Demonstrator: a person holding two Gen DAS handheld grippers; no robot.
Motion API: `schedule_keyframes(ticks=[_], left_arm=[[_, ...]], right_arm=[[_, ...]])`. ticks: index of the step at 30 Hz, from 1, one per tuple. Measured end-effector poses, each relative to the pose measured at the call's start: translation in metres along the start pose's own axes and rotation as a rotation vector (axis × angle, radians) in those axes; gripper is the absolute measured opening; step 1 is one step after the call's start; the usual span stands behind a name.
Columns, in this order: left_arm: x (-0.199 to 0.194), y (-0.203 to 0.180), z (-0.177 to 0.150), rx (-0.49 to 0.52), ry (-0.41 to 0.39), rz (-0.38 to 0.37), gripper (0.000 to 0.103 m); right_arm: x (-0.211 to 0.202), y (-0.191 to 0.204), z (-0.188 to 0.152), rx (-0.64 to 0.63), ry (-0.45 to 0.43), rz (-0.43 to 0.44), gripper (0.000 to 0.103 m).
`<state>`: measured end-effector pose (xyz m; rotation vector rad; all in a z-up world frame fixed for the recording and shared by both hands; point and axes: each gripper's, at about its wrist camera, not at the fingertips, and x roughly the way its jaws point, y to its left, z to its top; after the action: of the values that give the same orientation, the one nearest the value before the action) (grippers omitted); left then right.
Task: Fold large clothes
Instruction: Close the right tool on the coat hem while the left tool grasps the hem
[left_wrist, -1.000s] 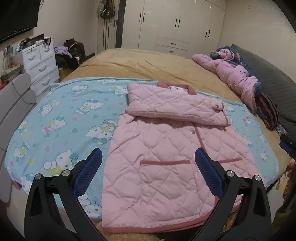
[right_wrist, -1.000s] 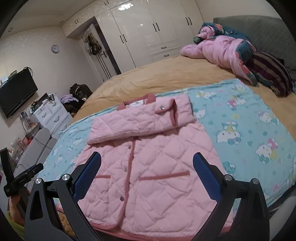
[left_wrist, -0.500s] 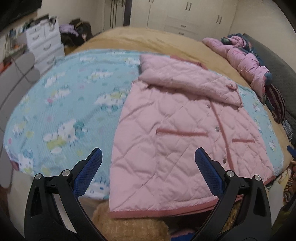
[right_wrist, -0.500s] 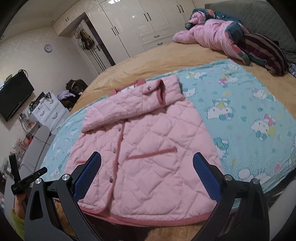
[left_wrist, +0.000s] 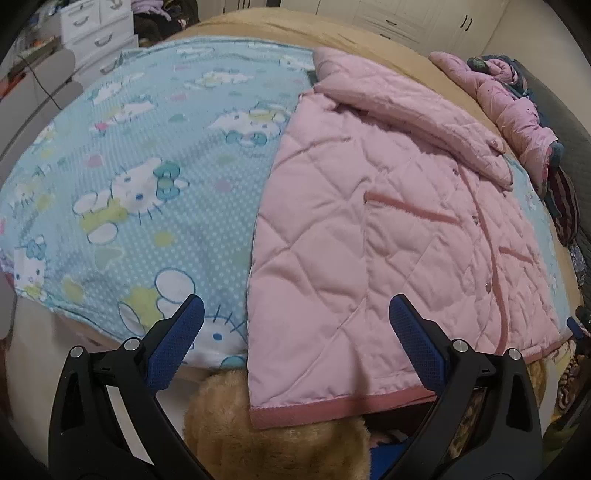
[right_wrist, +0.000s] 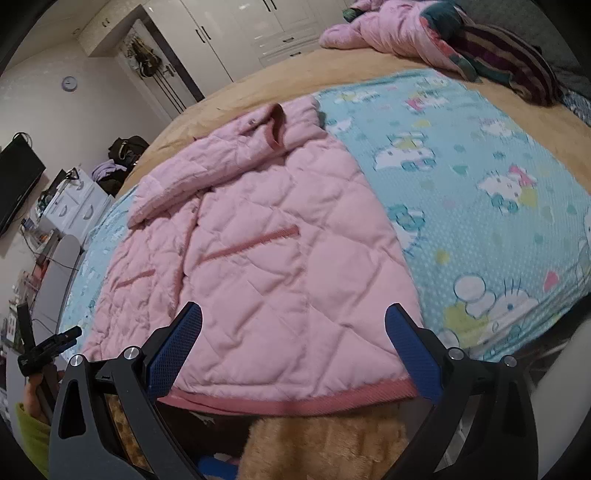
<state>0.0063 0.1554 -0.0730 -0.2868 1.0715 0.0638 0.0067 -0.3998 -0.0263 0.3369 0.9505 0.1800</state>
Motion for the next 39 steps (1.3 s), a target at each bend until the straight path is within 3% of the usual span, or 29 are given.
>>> schedule_keyframes(ticks=[11,24,32,36,38,39], left_arm=[[0.024,0.01,-0.013,-0.034,0.084,-0.081,0.094],[0.041,-0.004,-0.018,-0.012,0.124,-0.113,0.094],[0.047,-0.007,-0.02,-0.015,0.13,-0.128,0.094],[0.047,-0.004,-0.022,-0.024,0.127,-0.133,0.094],[0.046,0.0,-0.022,-0.031,0.124,-0.135,0.094],[0.045,0.001,-0.022,-0.034,0.121,-0.139,0.094]], right_arm=[[0.005,-0.019,-0.019,0.008,0.051,0.007,0.099],[0.007,-0.046,-0.025,0.067,0.082,-0.02,0.099],[0.024,-0.056,-0.035,0.123,0.134,0.087,0.099],[0.03,-0.054,-0.036,0.127,0.141,0.104,0.085],[0.03,-0.054,-0.035,0.133,0.128,0.096,0.072],[0.029,-0.057,-0.035,0.146,0.12,0.105,0.06]])
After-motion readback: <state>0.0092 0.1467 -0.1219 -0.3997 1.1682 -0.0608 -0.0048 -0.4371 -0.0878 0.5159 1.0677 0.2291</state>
